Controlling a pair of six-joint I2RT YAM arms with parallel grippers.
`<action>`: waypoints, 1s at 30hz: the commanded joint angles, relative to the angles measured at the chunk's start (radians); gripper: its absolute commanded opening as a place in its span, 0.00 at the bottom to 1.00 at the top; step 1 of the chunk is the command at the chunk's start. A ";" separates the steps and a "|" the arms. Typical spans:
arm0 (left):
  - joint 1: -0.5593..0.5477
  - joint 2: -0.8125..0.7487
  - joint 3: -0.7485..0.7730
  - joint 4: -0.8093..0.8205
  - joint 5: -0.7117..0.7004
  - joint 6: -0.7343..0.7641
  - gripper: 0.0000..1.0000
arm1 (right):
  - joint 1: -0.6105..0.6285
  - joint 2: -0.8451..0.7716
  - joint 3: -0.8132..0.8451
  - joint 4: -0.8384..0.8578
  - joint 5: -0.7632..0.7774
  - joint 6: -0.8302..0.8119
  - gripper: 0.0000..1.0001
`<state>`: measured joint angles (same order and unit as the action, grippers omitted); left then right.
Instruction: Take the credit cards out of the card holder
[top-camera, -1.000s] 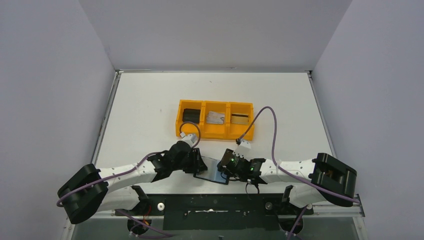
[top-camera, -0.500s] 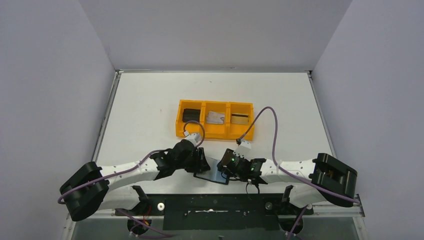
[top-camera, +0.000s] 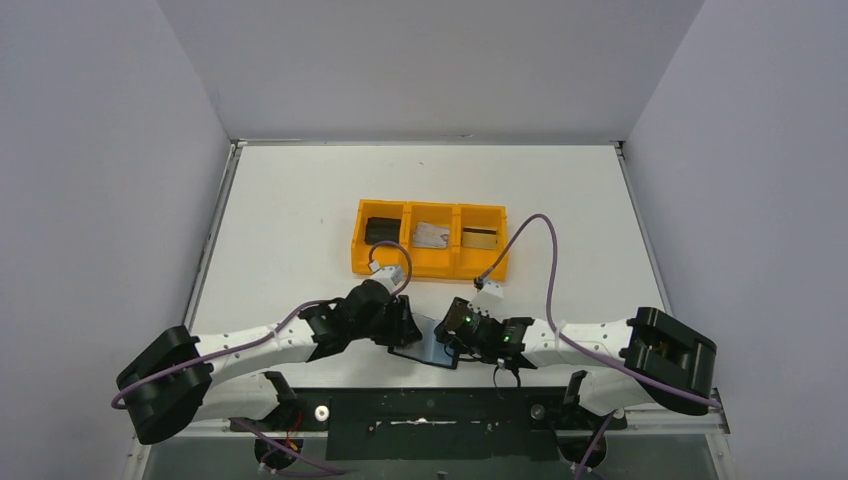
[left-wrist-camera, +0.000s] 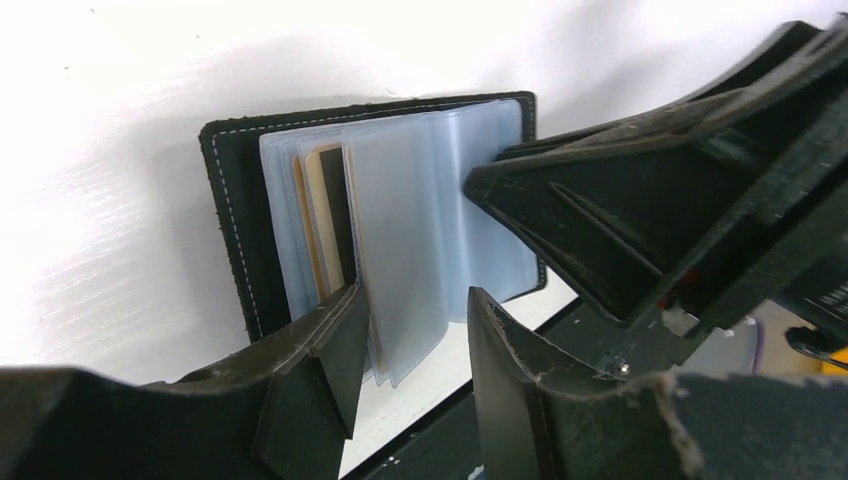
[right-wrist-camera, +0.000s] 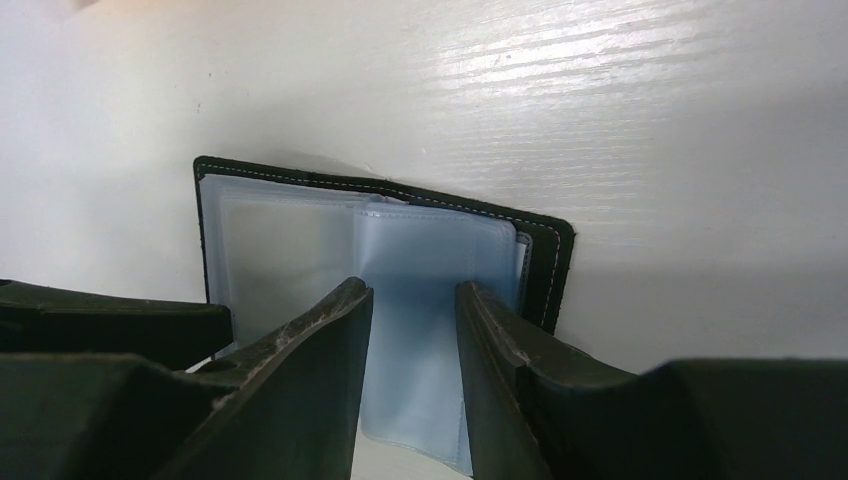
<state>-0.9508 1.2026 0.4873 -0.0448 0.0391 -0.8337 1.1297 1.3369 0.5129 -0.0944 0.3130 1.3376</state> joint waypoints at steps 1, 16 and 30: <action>-0.019 -0.042 0.034 0.166 0.075 -0.020 0.40 | -0.007 -0.011 -0.027 -0.016 -0.009 0.003 0.38; -0.019 -0.003 0.016 0.252 0.142 -0.034 0.40 | -0.008 -0.054 -0.053 0.000 0.000 0.015 0.38; -0.026 0.074 0.030 0.236 0.118 -0.039 0.40 | -0.010 -0.250 -0.149 0.105 0.005 -0.033 0.39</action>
<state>-0.9688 1.2667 0.4870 0.1719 0.1829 -0.8791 1.1252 1.1347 0.3996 -0.0708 0.3008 1.3281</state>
